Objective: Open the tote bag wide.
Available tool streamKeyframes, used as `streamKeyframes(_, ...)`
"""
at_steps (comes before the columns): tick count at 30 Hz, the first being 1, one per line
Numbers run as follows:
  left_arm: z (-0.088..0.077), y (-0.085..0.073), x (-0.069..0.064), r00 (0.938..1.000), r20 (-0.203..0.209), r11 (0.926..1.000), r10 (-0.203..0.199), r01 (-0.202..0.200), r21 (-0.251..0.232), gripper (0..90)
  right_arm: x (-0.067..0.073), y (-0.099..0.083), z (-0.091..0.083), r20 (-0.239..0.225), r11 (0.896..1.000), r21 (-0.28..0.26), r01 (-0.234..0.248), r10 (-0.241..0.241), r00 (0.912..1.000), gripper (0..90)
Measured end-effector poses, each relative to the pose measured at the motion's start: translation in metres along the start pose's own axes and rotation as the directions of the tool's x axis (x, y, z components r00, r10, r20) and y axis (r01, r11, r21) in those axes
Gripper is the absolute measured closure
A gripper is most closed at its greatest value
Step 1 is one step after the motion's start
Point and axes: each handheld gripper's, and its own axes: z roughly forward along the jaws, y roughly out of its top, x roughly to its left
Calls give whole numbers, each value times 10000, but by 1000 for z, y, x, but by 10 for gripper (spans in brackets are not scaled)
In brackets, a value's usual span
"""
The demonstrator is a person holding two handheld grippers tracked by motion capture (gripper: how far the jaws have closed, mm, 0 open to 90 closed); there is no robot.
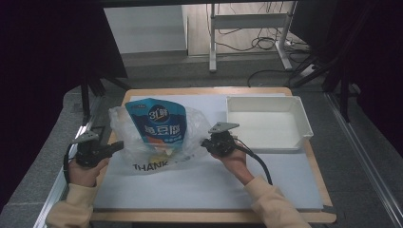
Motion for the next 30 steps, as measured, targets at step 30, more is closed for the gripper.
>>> streamKeyframes(30,43,-38,10,9996,-161,9871,-246,269,1578,900,-2,-33,27,107,9874,1582,-29,12,9999,876)
